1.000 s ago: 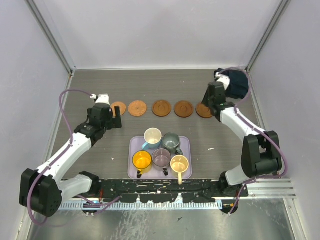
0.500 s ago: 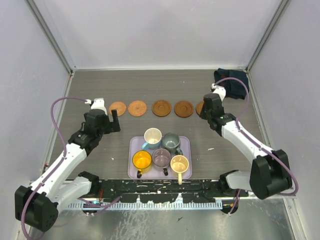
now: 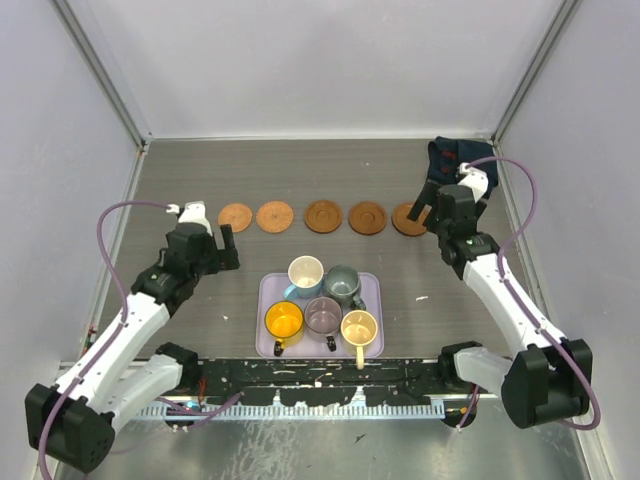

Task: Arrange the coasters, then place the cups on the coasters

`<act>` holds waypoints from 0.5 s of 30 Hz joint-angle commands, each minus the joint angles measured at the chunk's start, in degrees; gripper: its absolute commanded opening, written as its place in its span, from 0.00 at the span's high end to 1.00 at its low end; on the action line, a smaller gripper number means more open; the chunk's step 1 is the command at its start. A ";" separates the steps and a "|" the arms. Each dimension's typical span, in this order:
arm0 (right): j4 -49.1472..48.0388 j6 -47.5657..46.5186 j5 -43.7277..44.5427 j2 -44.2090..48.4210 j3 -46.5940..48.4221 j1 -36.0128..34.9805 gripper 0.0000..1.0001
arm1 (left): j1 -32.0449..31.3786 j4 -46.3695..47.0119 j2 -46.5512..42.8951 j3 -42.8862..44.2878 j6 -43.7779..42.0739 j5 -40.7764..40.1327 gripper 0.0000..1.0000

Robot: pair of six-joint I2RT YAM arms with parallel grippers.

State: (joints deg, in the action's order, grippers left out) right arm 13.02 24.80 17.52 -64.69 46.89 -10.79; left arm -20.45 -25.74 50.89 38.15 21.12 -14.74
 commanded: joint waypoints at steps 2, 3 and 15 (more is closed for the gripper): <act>2.26 1.79 10.38 5.41 -1.08 0.24 0.00 | 0.32 -0.98 -5.16 -0.07 1.81 -0.38 0.02; 2.34 1.94 11.17 6.51 -1.77 0.28 0.00 | 0.28 -1.25 -6.09 -0.36 1.86 -0.50 0.02; 6.94 1.14 -2.58 12.25 -4.96 -2.18 0.13 | 0.27 -1.74 -13.33 -4.37 4.14 3.47 0.02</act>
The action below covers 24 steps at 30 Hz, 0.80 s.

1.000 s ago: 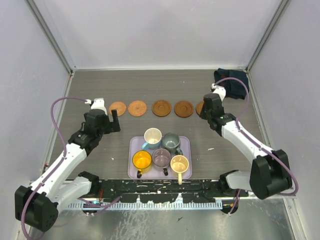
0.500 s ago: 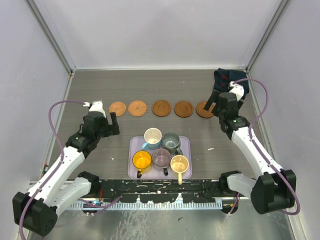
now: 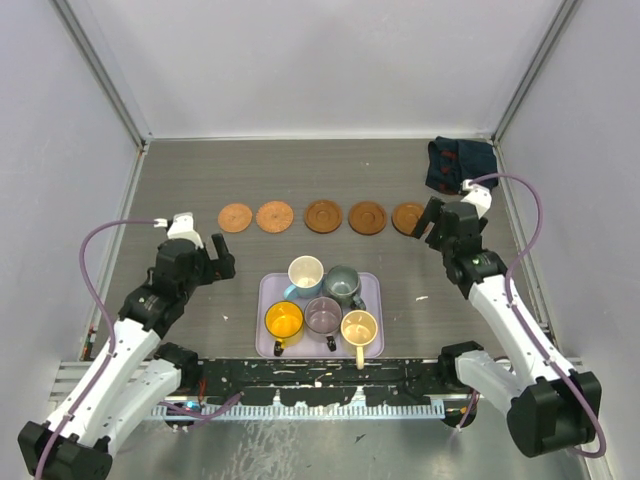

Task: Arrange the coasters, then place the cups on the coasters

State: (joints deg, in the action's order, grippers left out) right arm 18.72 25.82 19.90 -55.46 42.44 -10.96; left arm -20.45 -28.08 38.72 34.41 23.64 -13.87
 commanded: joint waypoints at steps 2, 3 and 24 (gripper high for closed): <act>2.85 0.34 -4.84 3.91 -0.09 -4.51 0.17 | 0.32 0.42 -1.19 -0.55 1.92 3.37 0.02; 3.93 0.47 -4.45 4.14 0.33 -6.16 0.18 | 0.32 0.39 -1.19 -0.57 1.94 3.88 0.02; 23.69 -0.07 -19.56 -3.88 8.88 -25.85 0.35 | 0.32 3.24 5.49 1.33 2.03 6.22 0.02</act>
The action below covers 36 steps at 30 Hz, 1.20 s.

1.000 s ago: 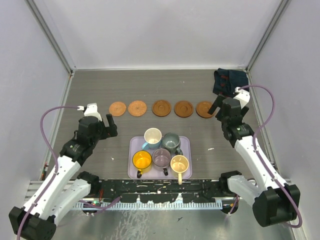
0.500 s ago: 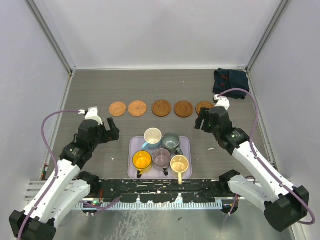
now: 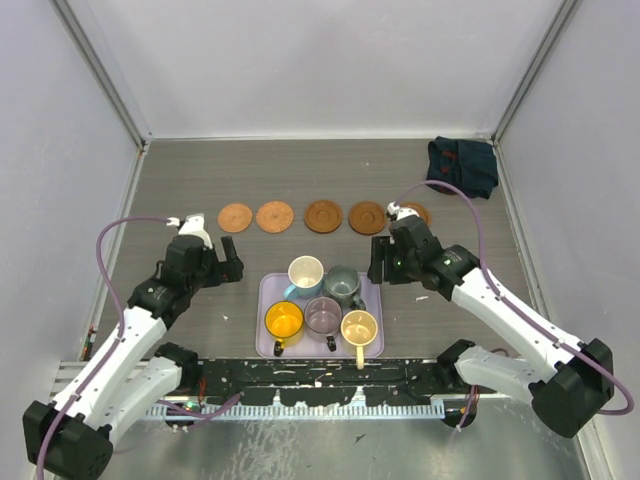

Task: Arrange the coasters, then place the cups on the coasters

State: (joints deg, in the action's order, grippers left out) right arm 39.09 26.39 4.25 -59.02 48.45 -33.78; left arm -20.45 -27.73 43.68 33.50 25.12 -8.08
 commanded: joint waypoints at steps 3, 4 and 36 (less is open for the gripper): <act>4.99 -0.47 -3.85 -0.31 2.88 -6.02 0.34 | 0.30 3.19 1.02 2.38 0.54 0.35 0.02; 5.44 -0.27 -3.89 -0.18 2.82 -6.81 0.34 | 0.32 3.20 1.19 2.41 0.54 0.32 0.02; -2.63 0.38 1.95 -16.17 1.43 -14.25 0.45 | 0.30 3.12 3.33 2.60 -0.22 -0.24 0.02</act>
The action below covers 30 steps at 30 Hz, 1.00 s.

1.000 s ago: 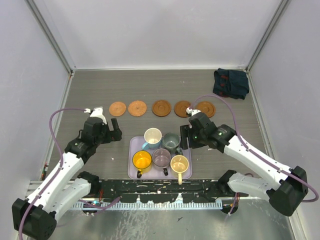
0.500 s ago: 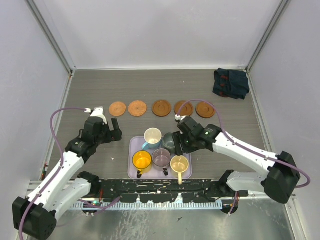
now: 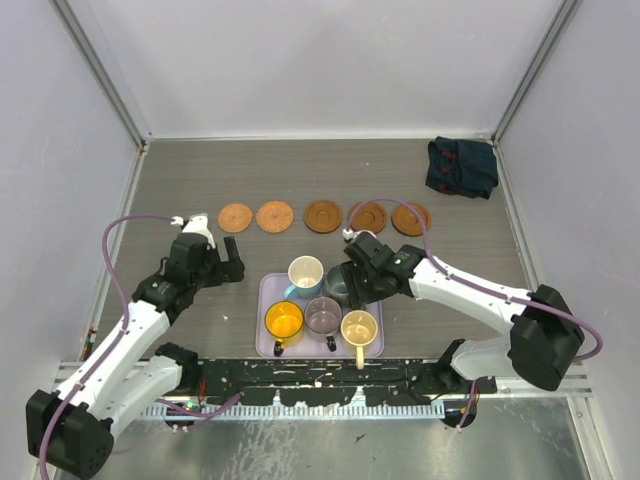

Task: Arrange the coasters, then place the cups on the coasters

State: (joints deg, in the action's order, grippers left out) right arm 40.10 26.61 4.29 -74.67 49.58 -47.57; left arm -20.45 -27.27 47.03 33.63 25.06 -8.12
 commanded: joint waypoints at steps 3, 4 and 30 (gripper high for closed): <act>-5.00 0.49 1.80 -0.98 -0.42 -0.46 0.46 | 0.25 2.73 0.00 2.50 -0.16 -0.25 0.02; -5.37 0.53 1.77 -1.12 -0.64 -0.44 0.47 | 0.30 2.74 -0.08 2.45 -0.17 -0.28 0.02; -8.03 0.61 3.58 -4.00 -2.26 -0.50 0.99 | 0.29 3.25 -0.27 1.67 0.34 -0.26 0.02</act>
State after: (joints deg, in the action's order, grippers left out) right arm 34.96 26.89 4.12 -77.28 46.96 -48.64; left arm -20.45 -26.79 47.16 33.63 25.08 -8.14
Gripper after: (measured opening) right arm 0.293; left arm 0.980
